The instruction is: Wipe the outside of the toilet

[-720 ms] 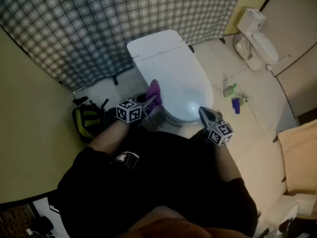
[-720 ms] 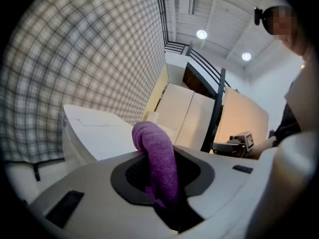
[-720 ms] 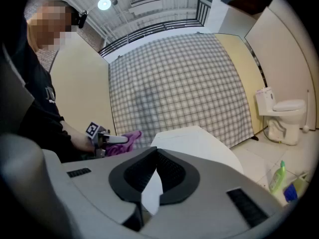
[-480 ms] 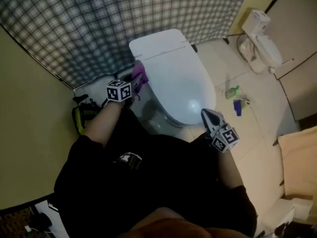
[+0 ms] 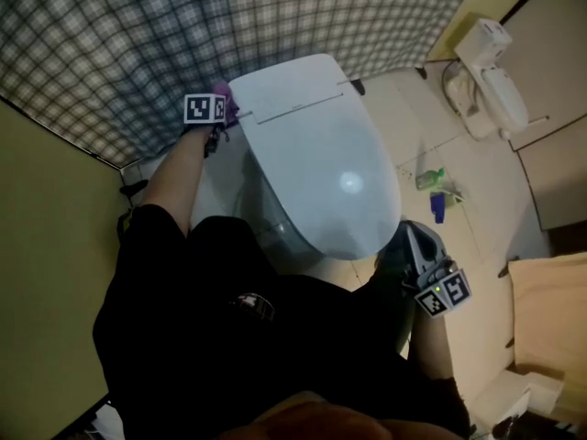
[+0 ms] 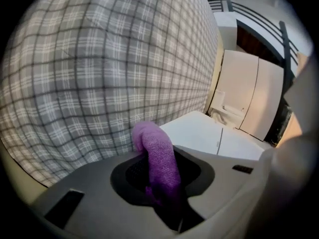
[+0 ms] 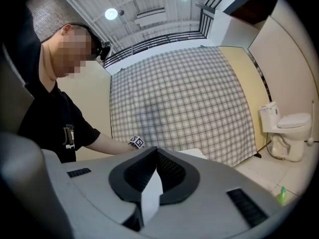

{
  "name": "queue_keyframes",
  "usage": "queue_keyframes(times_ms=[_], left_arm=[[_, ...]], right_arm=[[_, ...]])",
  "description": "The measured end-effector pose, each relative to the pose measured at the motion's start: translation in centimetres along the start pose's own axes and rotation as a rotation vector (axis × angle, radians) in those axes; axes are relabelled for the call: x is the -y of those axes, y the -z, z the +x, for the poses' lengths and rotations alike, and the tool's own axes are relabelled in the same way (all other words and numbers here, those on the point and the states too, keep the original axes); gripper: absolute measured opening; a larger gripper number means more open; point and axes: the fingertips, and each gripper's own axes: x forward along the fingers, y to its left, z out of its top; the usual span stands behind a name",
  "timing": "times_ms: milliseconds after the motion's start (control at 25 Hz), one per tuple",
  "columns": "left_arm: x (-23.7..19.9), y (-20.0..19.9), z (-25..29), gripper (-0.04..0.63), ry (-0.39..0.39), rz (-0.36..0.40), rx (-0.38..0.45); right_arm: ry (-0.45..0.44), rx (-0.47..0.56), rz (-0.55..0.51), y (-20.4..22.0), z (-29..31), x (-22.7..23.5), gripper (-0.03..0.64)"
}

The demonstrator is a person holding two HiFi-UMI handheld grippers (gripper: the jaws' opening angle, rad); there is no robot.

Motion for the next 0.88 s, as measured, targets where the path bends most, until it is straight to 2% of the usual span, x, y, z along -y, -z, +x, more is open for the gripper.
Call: queue_keyframes(times_ms=[120, 240, 360, 480, 600, 720, 880], left_arm=[[-1.2, -0.7, 4.1, 0.091, -0.005, -0.032, -0.097], [-2.0, -0.5, 7.1, 0.091, -0.054, -0.06, -0.169], [-2.5, -1.9, 9.5, 0.091, -0.098, 0.008, -0.159], [-1.5, -1.5, 13.2, 0.091, -0.101, 0.076, -0.19], [1.8, -3.9, 15.2, 0.089, -0.121, 0.136, -0.216], [7.0, -7.2, 17.2, 0.089, -0.127, 0.182, -0.237], [13.9, -10.7, 22.0, 0.089, -0.11, 0.229, -0.212]], right_arm=[[0.005, -0.001, 0.011, -0.9, 0.9, 1.0, 0.003], [0.013, -0.003, 0.026, -1.8, 1.3, 2.3, 0.003], [0.026, 0.005, 0.054, -1.4, 1.6, 4.0, 0.003], [0.038, 0.008, 0.074, 1.1, 2.3, 6.2, 0.003], [0.047, 0.01, 0.113, 0.8, 1.8, 7.9, 0.003], [0.067, 0.01, 0.148, -0.2, 0.3, 9.8, 0.003], [0.128, 0.012, 0.192, 0.9, -2.5, 13.6, 0.003]])
